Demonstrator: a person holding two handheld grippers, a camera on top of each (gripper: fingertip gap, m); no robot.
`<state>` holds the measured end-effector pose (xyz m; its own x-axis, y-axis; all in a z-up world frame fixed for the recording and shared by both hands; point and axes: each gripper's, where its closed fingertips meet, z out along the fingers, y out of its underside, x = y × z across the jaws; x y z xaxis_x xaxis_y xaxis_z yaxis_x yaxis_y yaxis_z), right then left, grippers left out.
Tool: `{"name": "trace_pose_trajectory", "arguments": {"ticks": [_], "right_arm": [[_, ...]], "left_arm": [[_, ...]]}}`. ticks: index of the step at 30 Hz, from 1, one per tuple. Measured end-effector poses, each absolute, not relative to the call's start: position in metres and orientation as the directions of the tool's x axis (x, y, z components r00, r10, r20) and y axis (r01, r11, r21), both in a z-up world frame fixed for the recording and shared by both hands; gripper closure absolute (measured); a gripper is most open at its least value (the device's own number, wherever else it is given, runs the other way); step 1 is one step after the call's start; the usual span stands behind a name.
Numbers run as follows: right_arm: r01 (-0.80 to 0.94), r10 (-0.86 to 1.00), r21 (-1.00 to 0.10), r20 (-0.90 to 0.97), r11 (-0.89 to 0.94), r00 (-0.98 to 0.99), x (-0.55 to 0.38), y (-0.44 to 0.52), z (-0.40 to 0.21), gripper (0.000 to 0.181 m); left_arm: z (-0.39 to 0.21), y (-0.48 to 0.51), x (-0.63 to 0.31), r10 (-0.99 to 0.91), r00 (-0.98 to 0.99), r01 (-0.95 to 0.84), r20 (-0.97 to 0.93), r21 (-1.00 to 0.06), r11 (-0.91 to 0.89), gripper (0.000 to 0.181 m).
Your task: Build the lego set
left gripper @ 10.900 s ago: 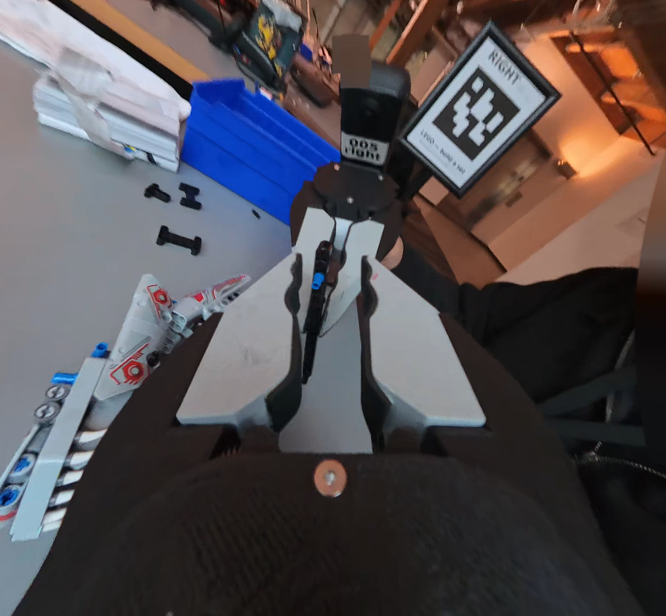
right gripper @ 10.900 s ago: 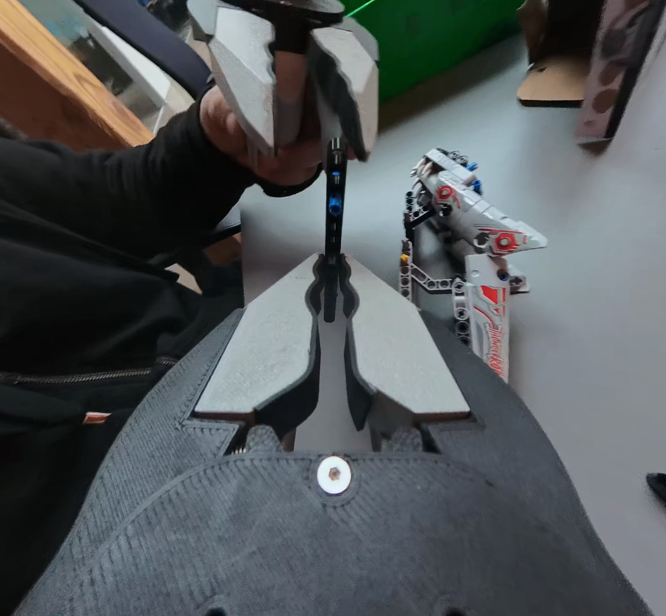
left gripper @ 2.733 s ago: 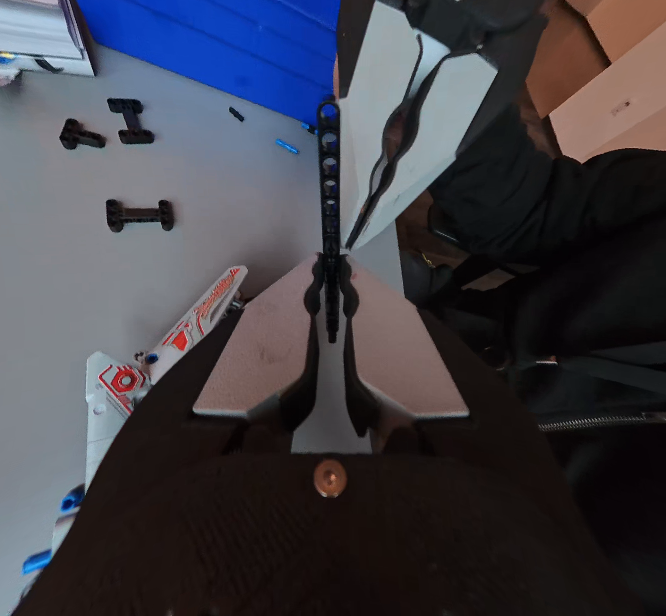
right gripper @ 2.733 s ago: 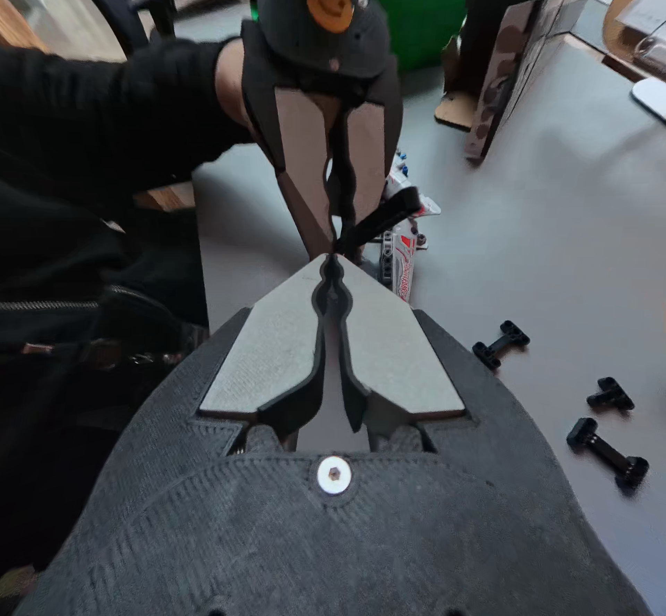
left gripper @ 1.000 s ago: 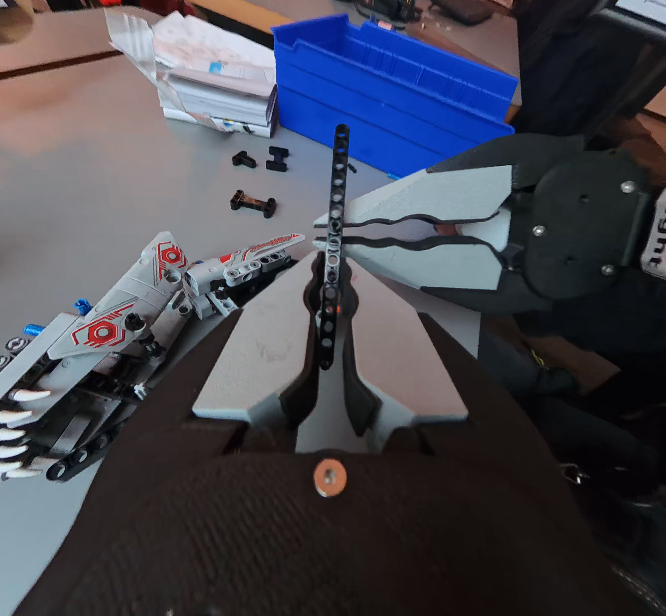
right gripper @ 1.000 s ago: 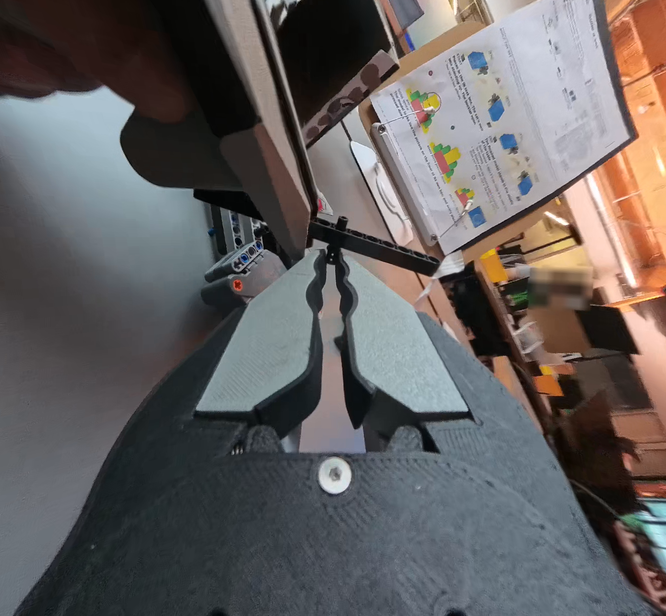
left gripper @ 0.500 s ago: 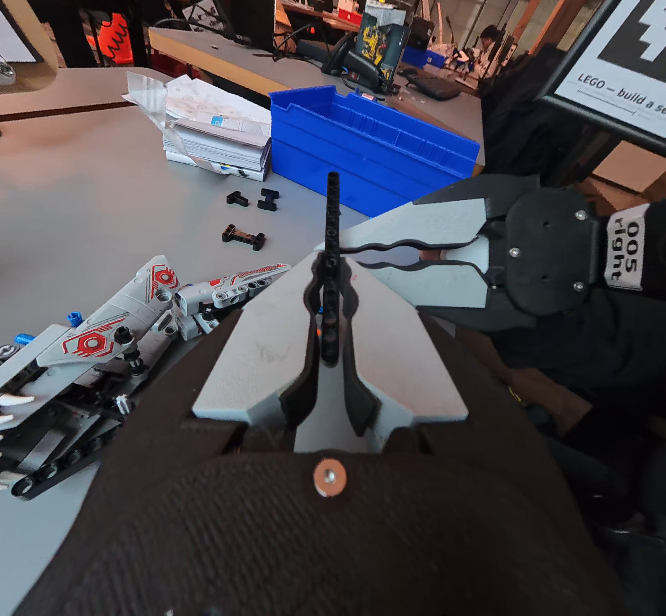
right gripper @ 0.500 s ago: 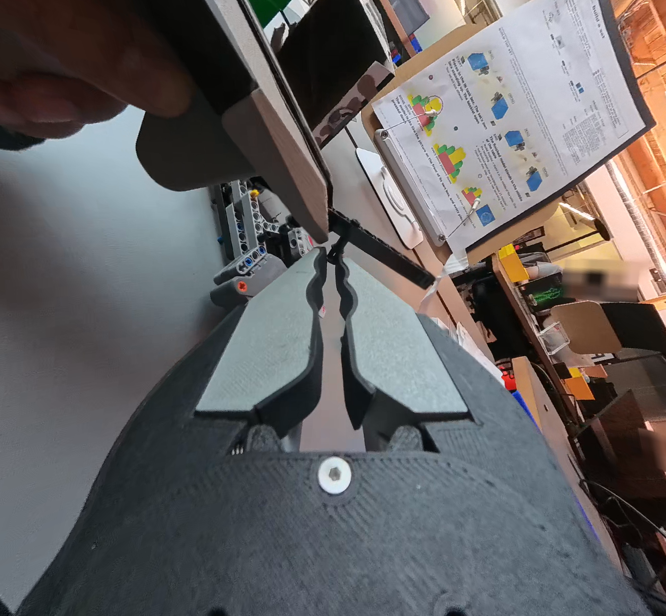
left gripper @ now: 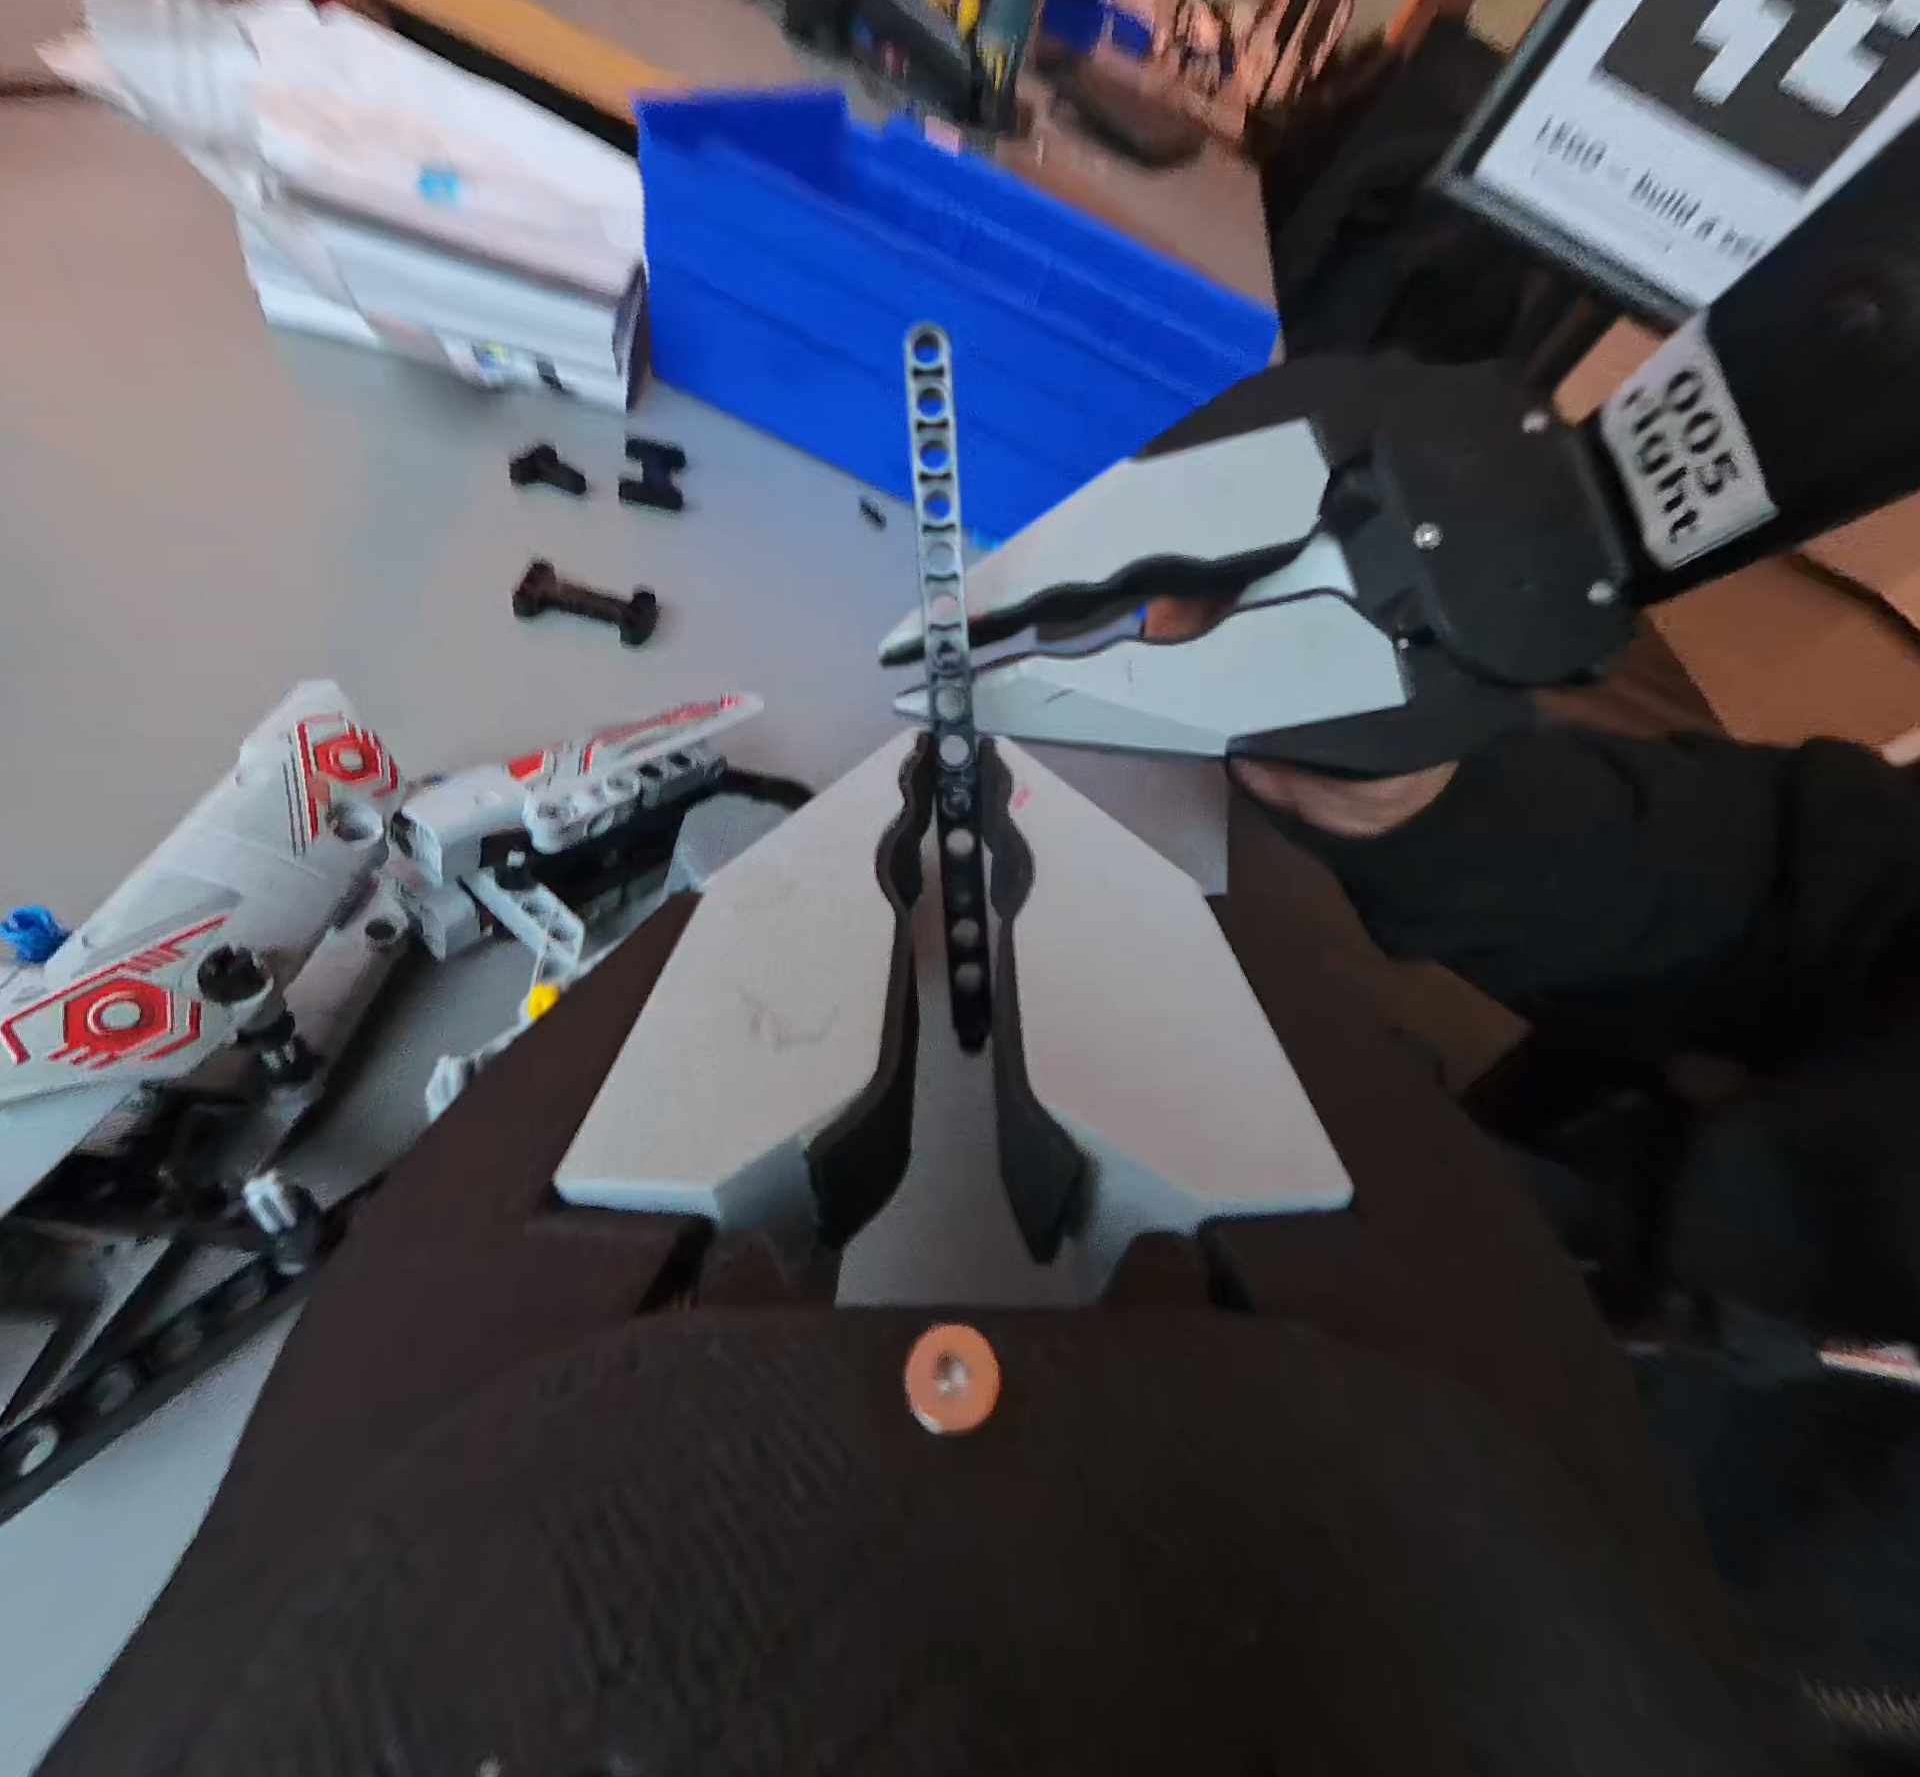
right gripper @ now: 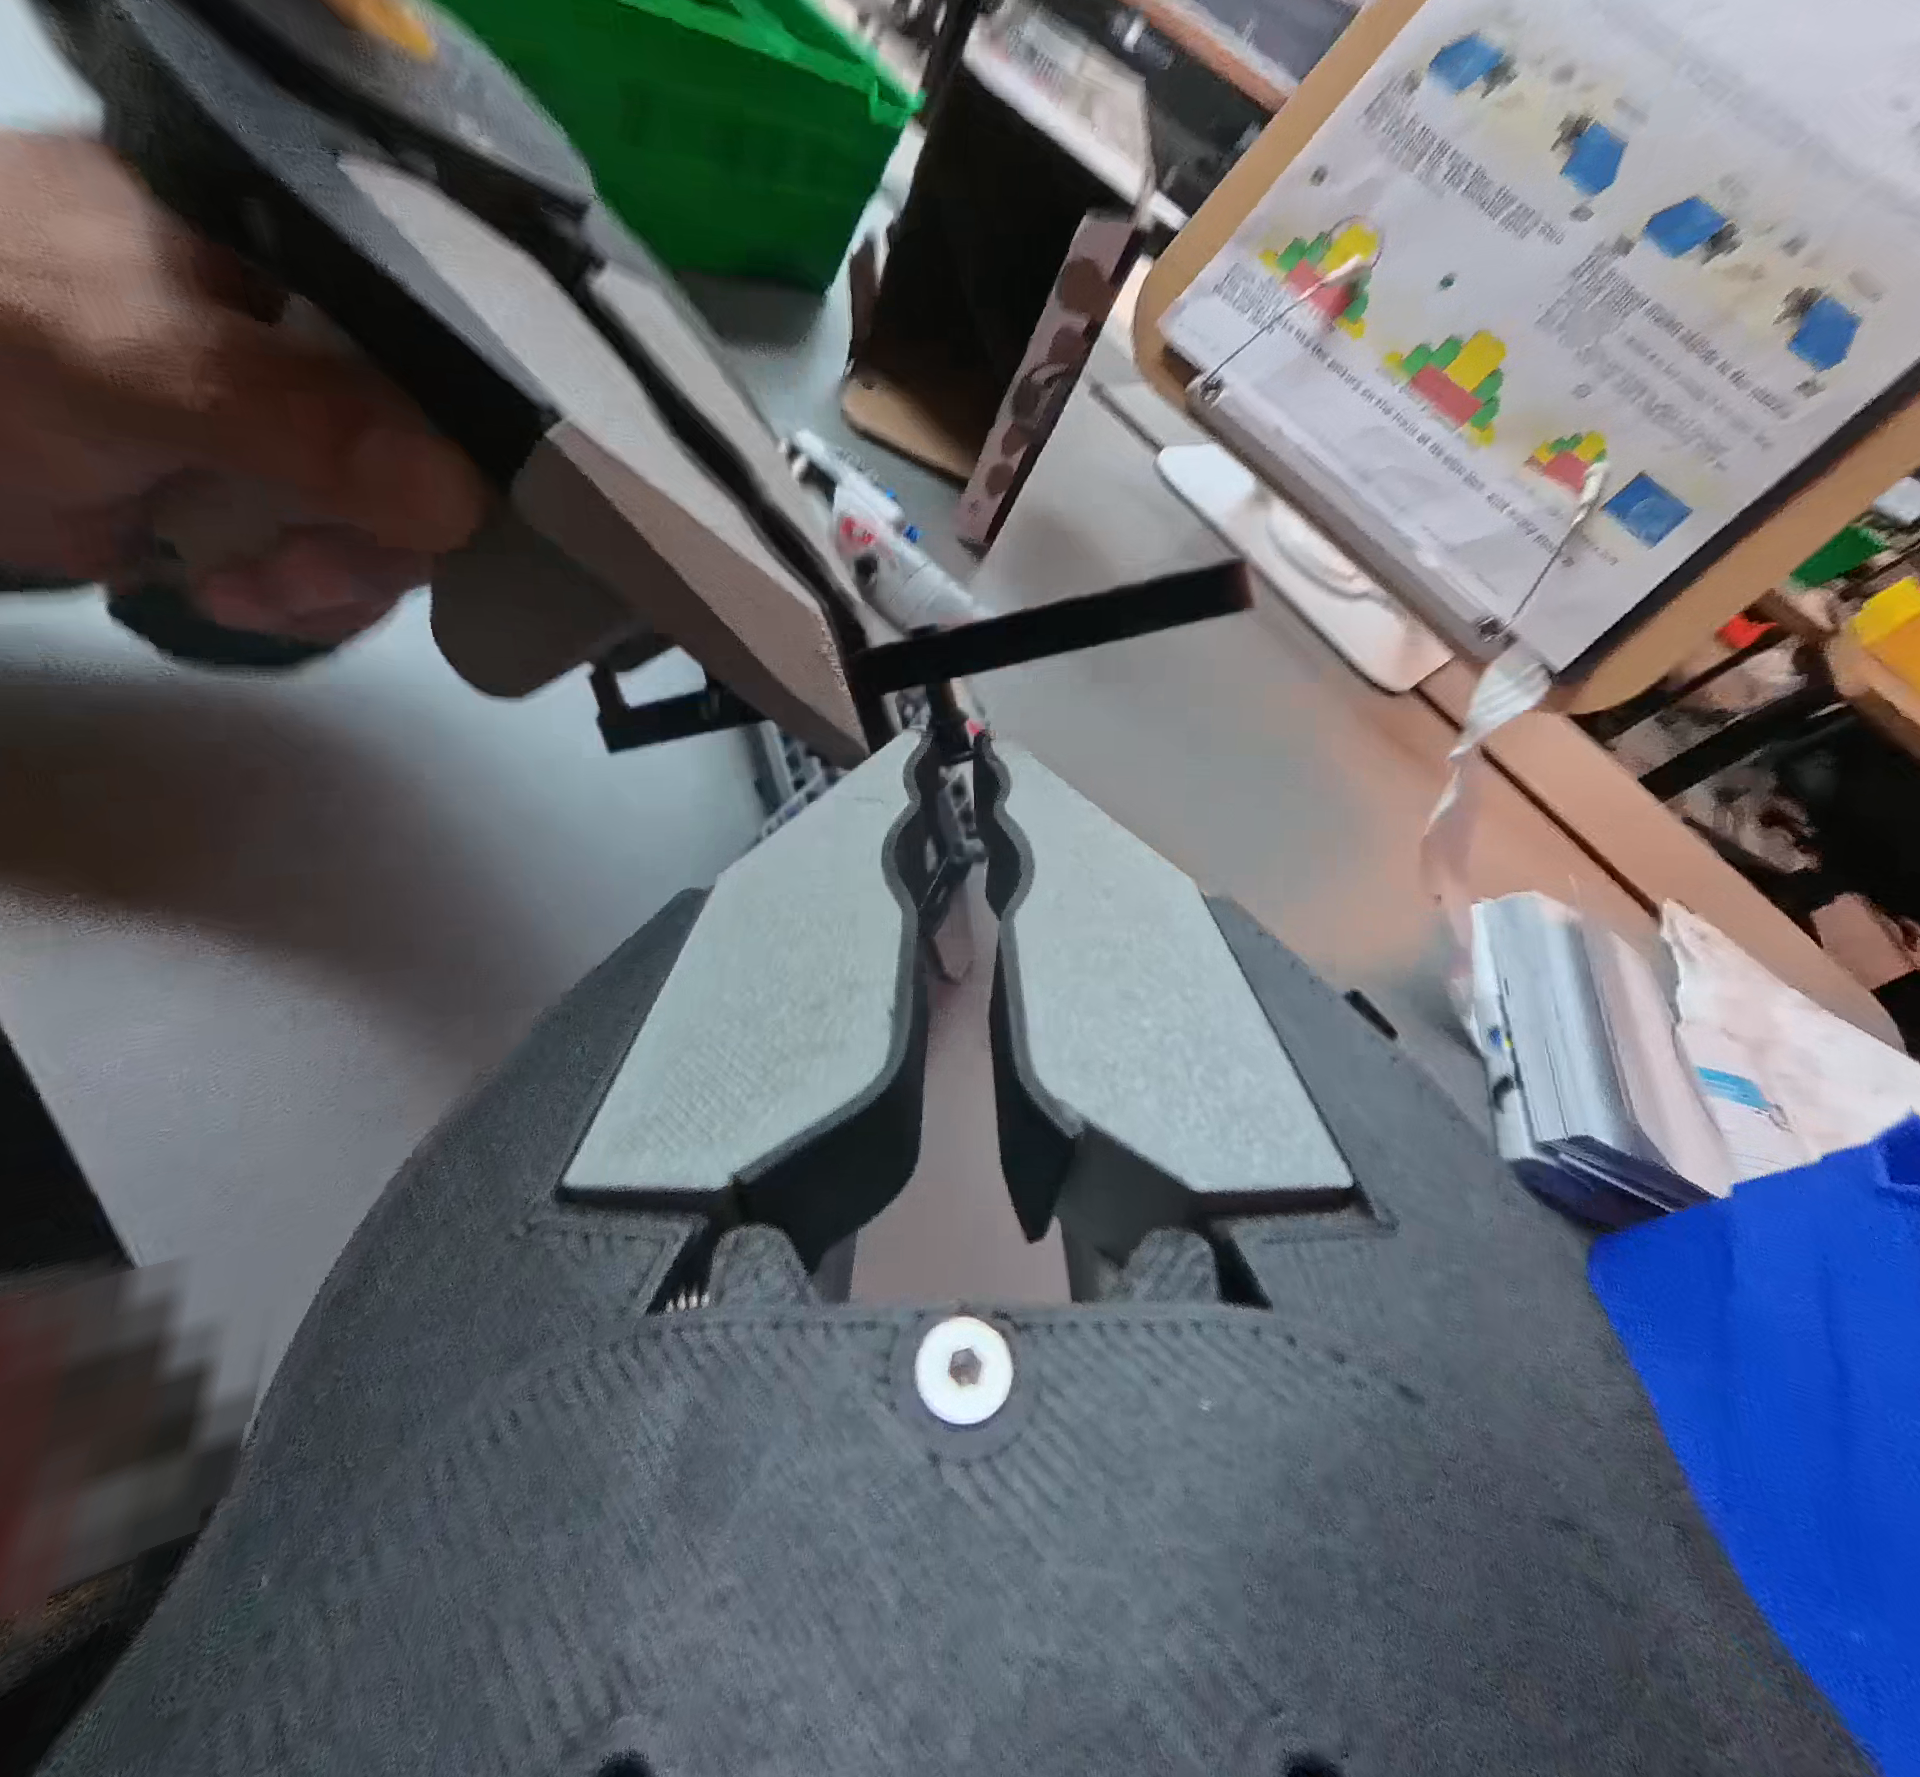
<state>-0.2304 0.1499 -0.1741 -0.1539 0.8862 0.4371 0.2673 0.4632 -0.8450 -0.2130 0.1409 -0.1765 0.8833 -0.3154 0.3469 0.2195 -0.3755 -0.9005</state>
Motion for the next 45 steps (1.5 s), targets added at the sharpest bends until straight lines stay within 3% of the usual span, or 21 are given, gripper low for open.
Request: {"name": "trace_pose_trajectory", "arguments": {"ticks": [6, 9, 10, 11, 15, 19, 21, 24, 30, 34, 45], "right_arm": [[0.255, 0.765, -0.723, 0.627, 0.642, -0.149, -0.228, 0.149, -0.169, 0.178], [0.227, 0.715, -0.678, 0.673, 0.699, -0.188, -0.229, 0.141, -0.167, 0.178], [0.221, 0.691, -0.655, 0.698, 0.723, -0.19, -0.229, 0.139, -0.166, 0.178], [0.219, 0.669, -0.633, 0.721, 0.742, -0.183, -0.229, 0.139, -0.164, 0.178], [0.208, 0.604, -0.569, 0.775, 0.795, -0.188, -0.228, 0.137, -0.166, 0.178], [0.215, 0.409, -0.369, 0.893, 0.904, -0.186, -0.232, 0.134, -0.172, 0.169], [0.237, 0.347, -0.303, 0.922, 0.923, -0.172, -0.235, 0.136, -0.173, 0.175], [0.223, 0.379, -0.336, 0.907, 0.915, -0.185, -0.235, 0.134, -0.174, 0.177], [0.217, 0.331, -0.292, 0.928, 0.931, -0.171, -0.237, 0.132, -0.173, 0.178], [0.222, 0.396, -0.358, 0.905, 0.907, -0.155, -0.24, 0.132, -0.169, 0.178], [0.193, 0.454, -0.426, 0.881, 0.884, -0.133, -0.234, 0.134, -0.162, 0.175]], "left_arm": [[-0.163, 0.135, -0.223, -0.329, 0.875, 0.205, 0.354, -0.888, -0.411, 0.145], [-0.154, 0.132, -0.214, -0.4, 0.816, 0.223, 0.417, -0.866, -0.448, 0.153], [-0.155, 0.132, -0.211, -0.415, 0.8, 0.221, 0.432, -0.857, -0.466, 0.172], [-0.157, 0.133, -0.213, -0.402, 0.812, 0.214, 0.422, -0.858, -0.468, 0.175], [-0.16, 0.131, -0.211, -0.397, 0.815, 0.221, 0.423, -0.859, -0.462, 0.175], [-0.165, 0.133, -0.21, -0.379, 0.788, 0.266, 0.485, -0.824, -0.5, 0.175], [-0.169, 0.133, -0.211, -0.361, 0.795, 0.272, 0.488, -0.818, -0.506, 0.175], [-0.167, 0.131, -0.211, -0.375, 0.765, 0.305, 0.524, -0.806, -0.507, 0.175], [-0.166, 0.127, -0.213, -0.385, 0.756, 0.324, 0.529, -0.814, -0.482, 0.175], [-0.161, 0.127, -0.216, -0.352, 0.838, 0.262, 0.418, -0.873, -0.411, 0.175], [-0.152, 0.126, -0.211, -0.328, 0.866, 0.254, 0.377, -0.898, -0.36, 0.175]]}}
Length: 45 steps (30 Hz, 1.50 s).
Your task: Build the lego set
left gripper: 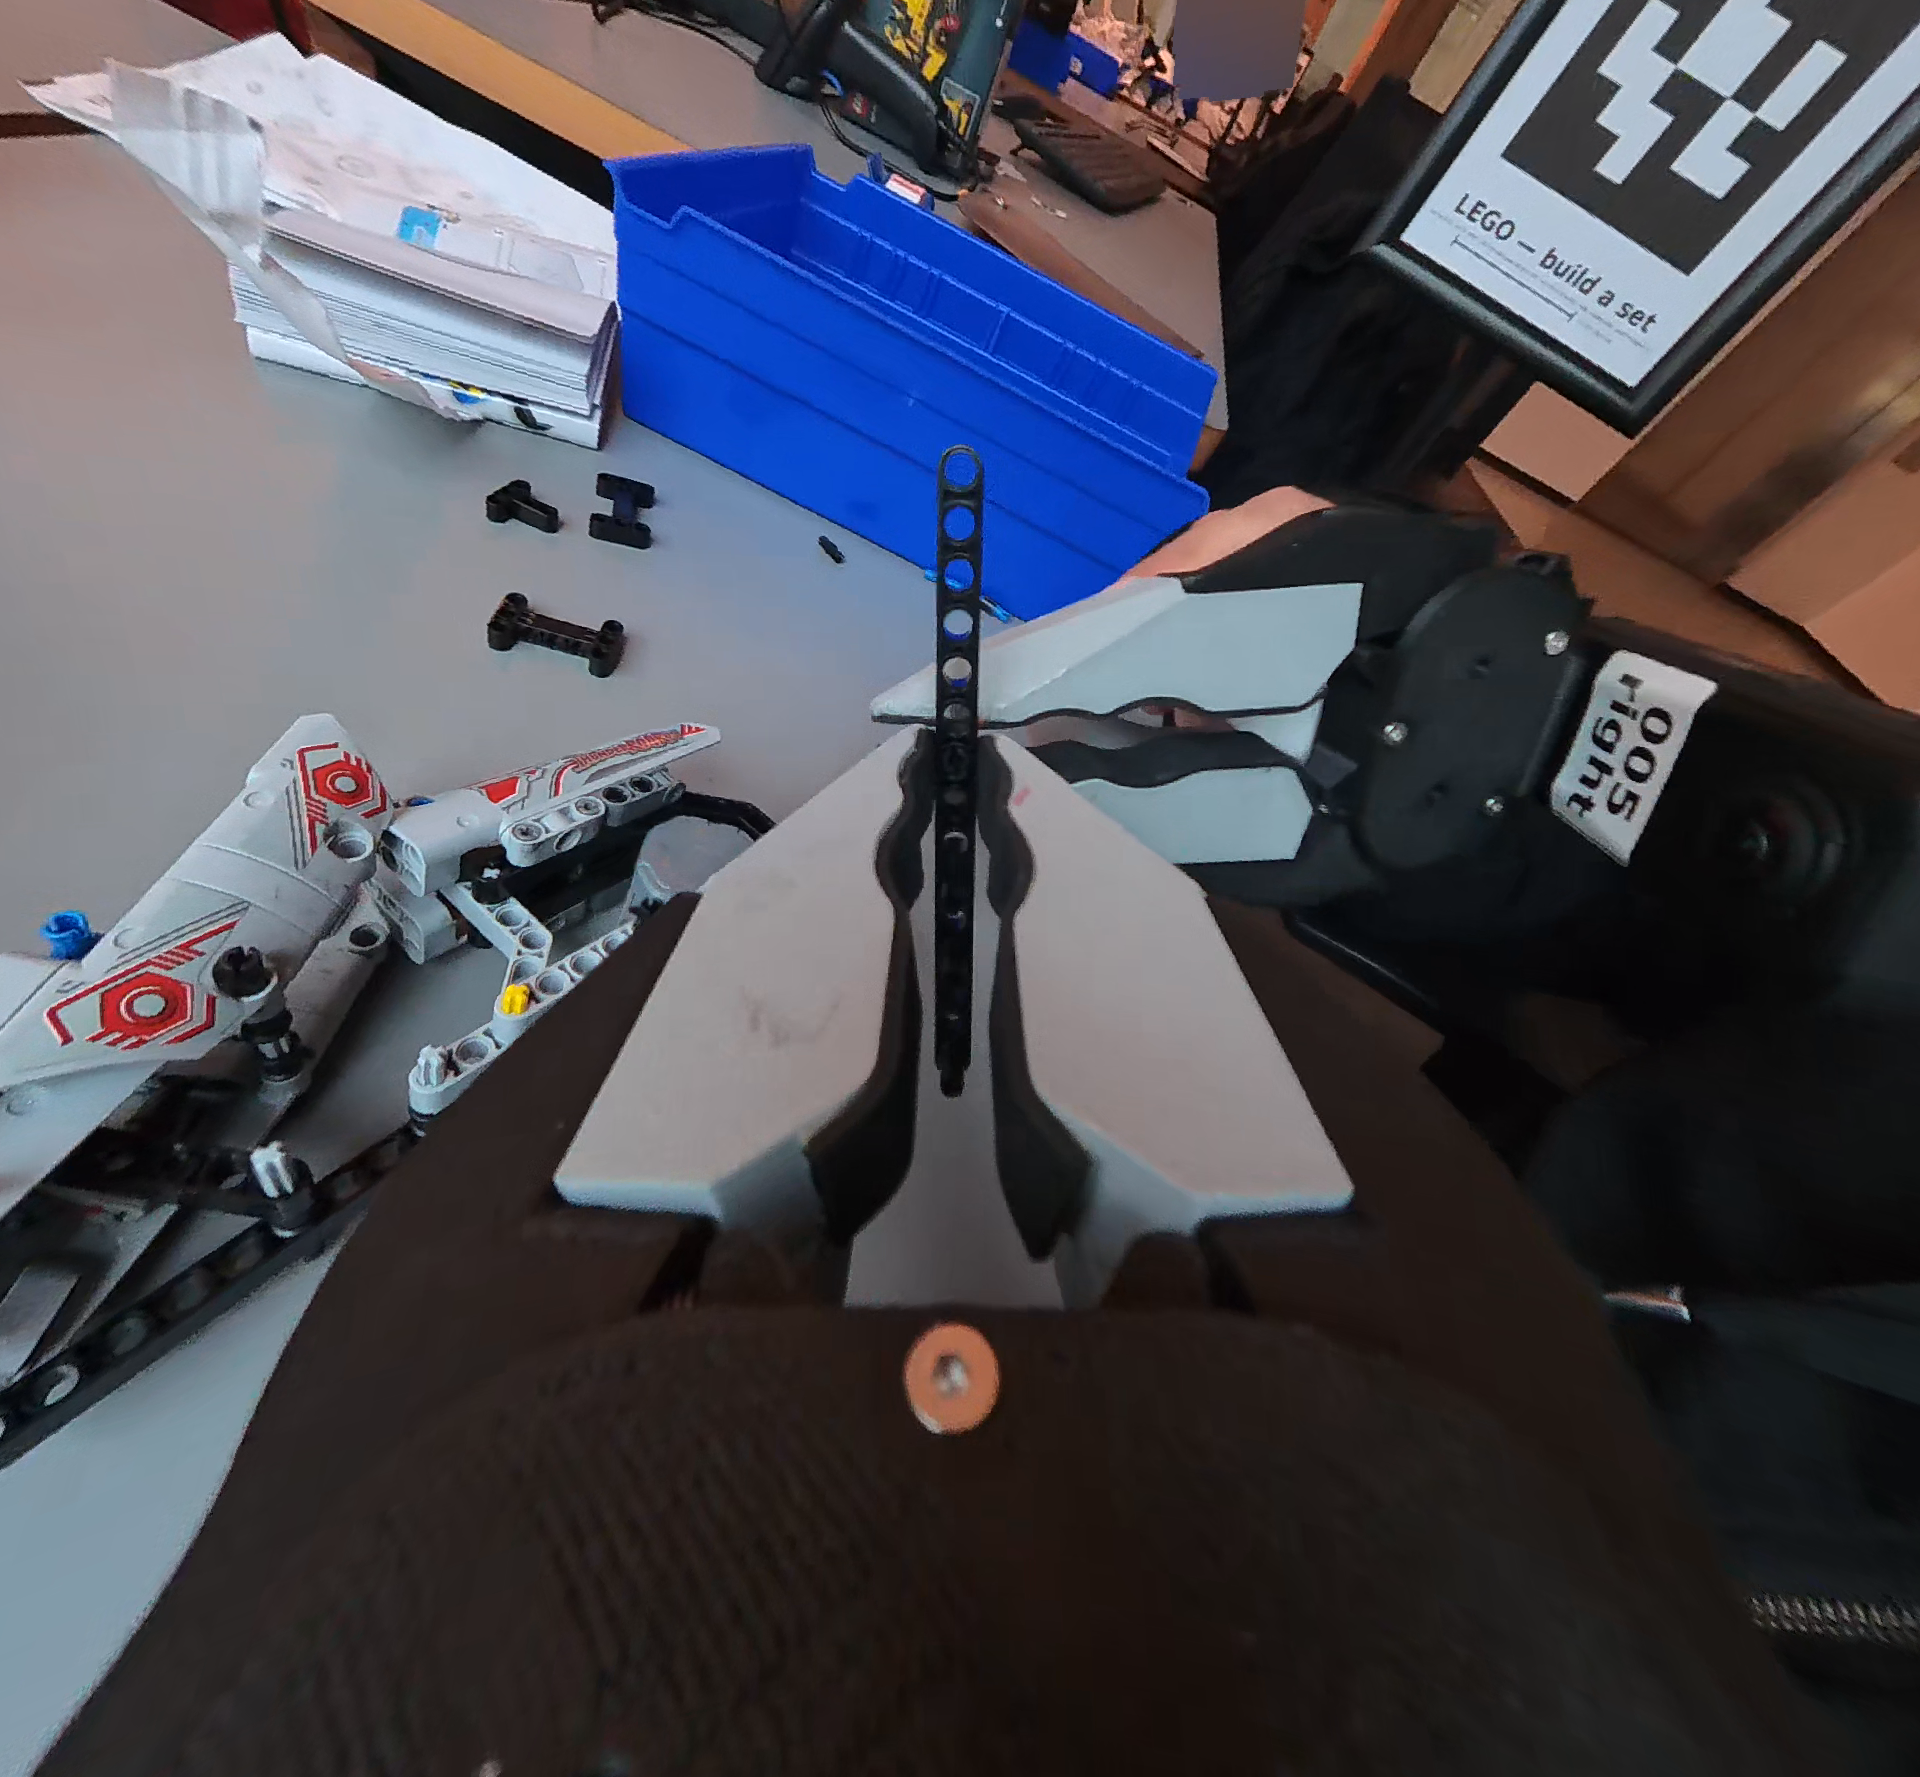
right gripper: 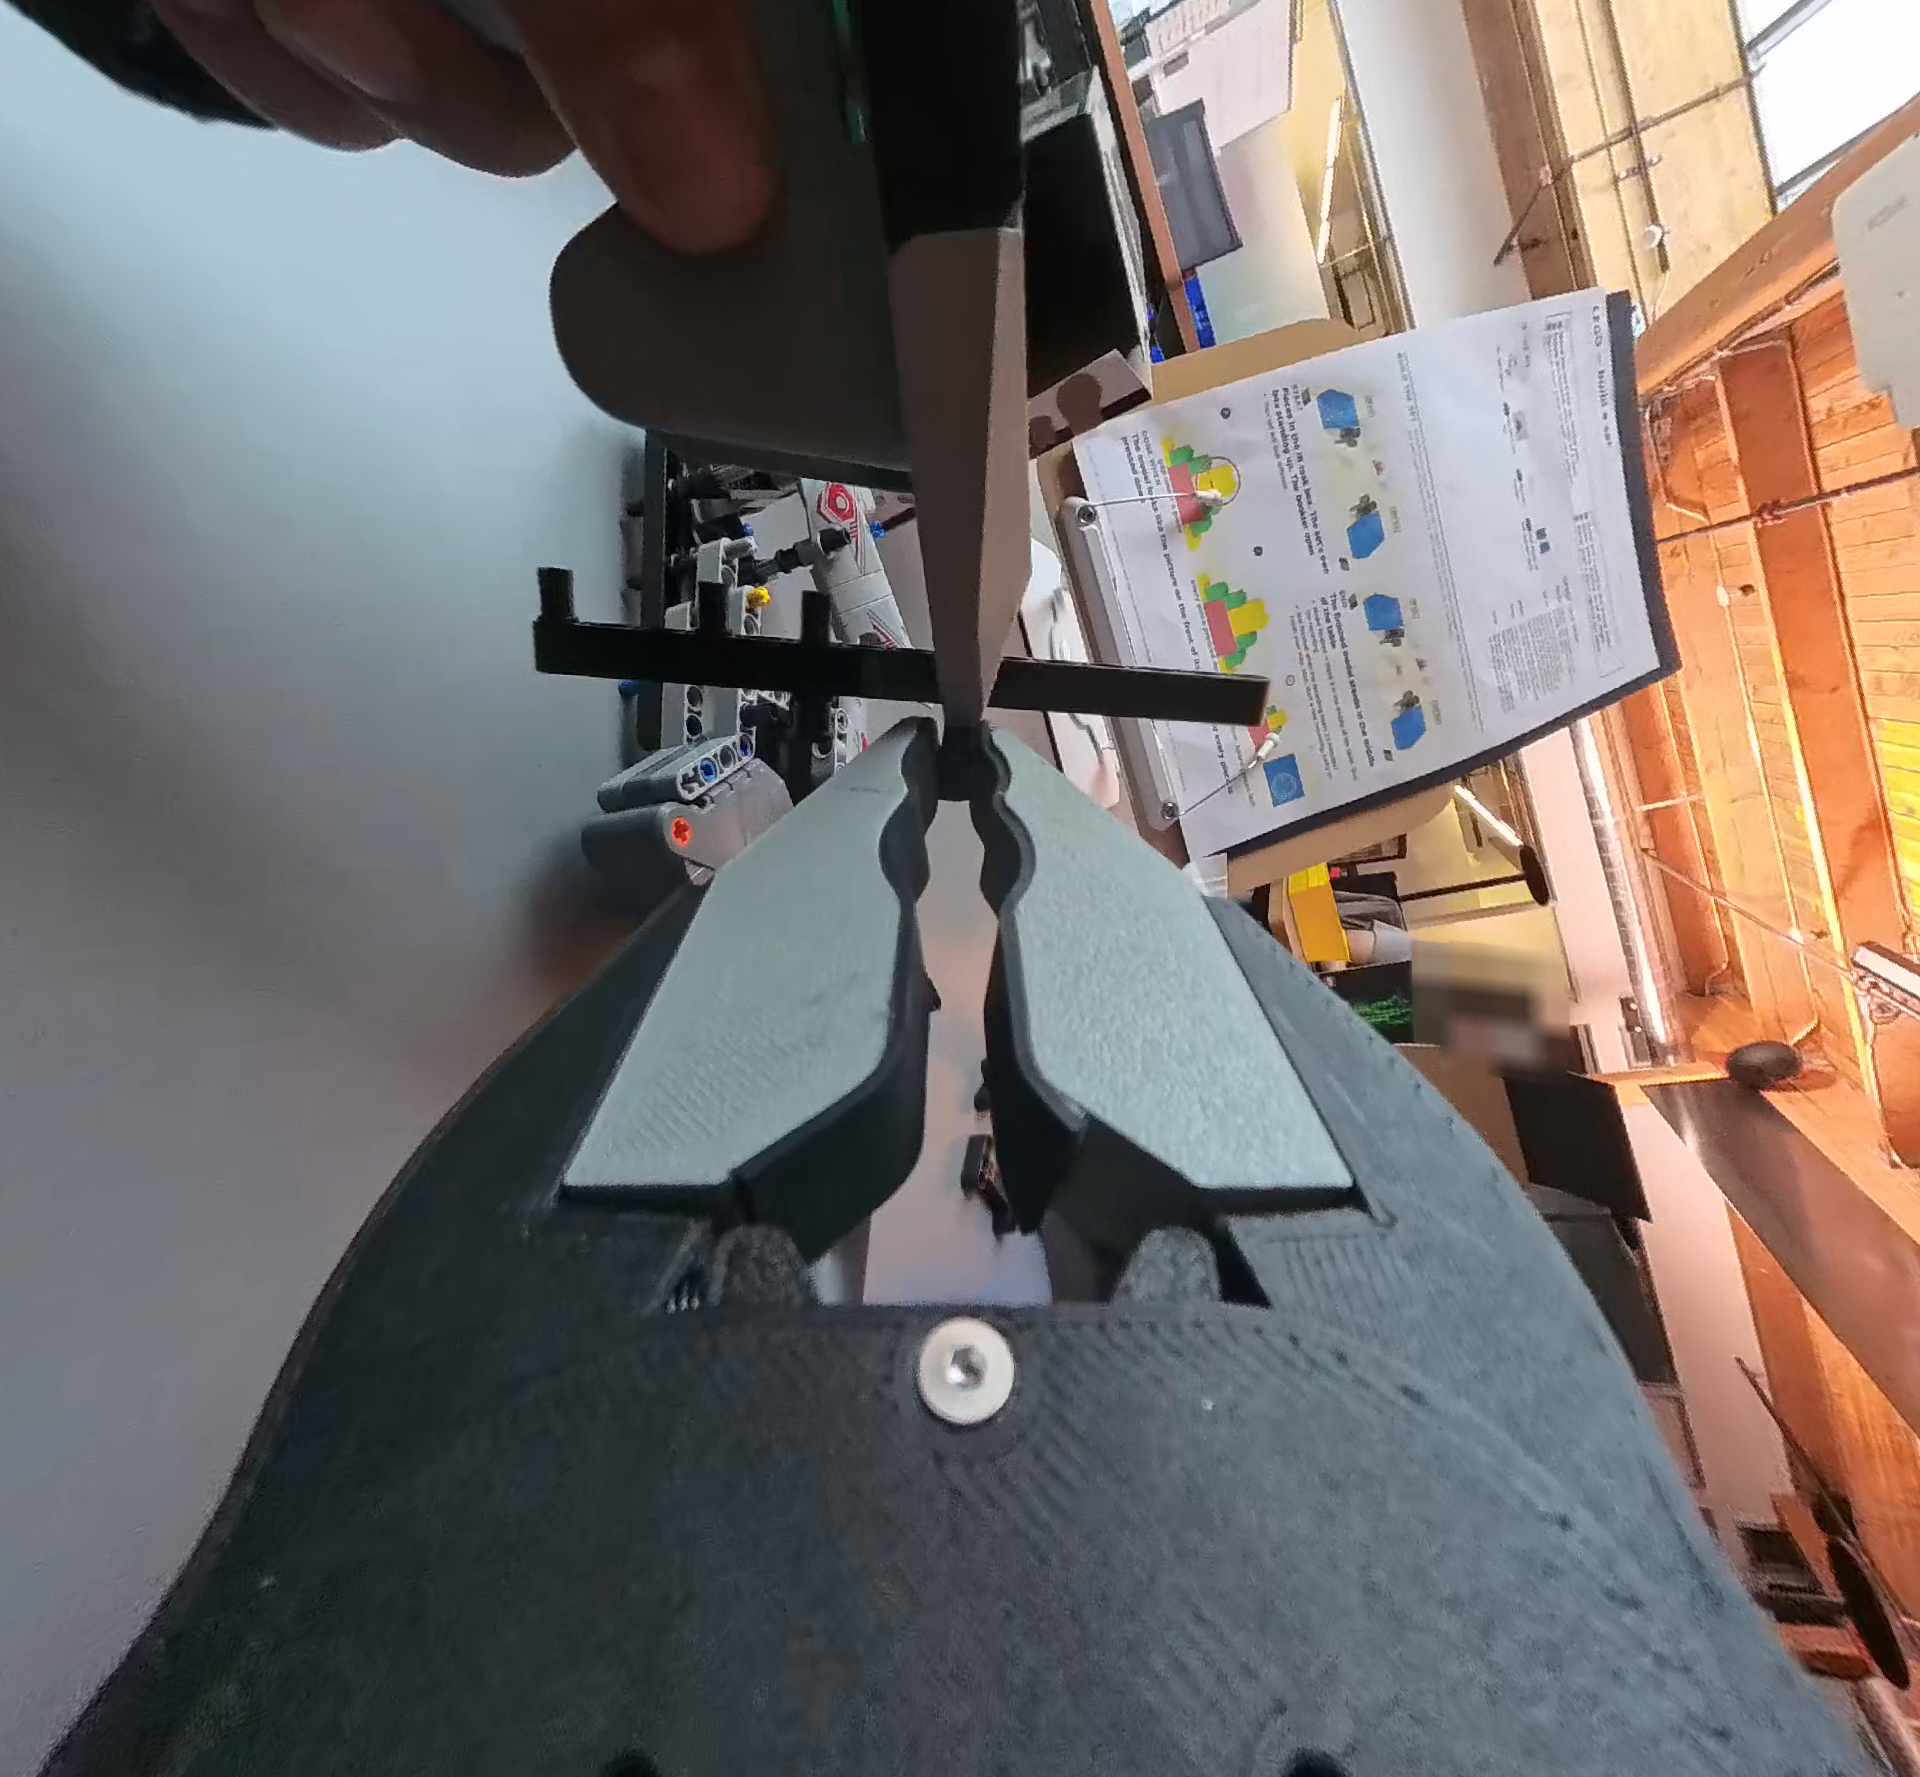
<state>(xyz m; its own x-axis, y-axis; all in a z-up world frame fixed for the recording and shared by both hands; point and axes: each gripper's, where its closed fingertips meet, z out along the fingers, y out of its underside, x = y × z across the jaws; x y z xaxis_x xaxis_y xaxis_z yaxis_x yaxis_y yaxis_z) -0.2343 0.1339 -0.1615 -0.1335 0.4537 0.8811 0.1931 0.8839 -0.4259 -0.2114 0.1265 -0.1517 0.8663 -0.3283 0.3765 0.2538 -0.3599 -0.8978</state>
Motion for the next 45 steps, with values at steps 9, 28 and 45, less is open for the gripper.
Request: {"name": "trace_pose_trajectory", "arguments": {"ticks": [9, 28, 45], "right_arm": [[0.352, 0.644, -0.571, 0.753, 0.742, -0.135, -0.213, 0.191, -0.185, 0.179], [0.695, 0.989, -0.706, 0.066, 0.138, -0.13, -0.22, 0.224, -0.263, 0.151], [0.564, 0.98, -0.802, 0.132, 0.194, -0.149, -0.22, 0.22, -0.225, 0.117]], "left_arm": [[-0.094, 0.095, -0.266, -0.265, 0.889, 0.362, 0.373, -0.928, -0.089, 0.175], [-0.158, 0.118, -0.235, -0.44, 0.598, 0.552, 0.67, -0.742, -0.381, 0.176], [-0.157, 0.12, -0.245, -0.422, 0.572, 0.612, 0.703, -0.709, -0.351, 0.176]]}}
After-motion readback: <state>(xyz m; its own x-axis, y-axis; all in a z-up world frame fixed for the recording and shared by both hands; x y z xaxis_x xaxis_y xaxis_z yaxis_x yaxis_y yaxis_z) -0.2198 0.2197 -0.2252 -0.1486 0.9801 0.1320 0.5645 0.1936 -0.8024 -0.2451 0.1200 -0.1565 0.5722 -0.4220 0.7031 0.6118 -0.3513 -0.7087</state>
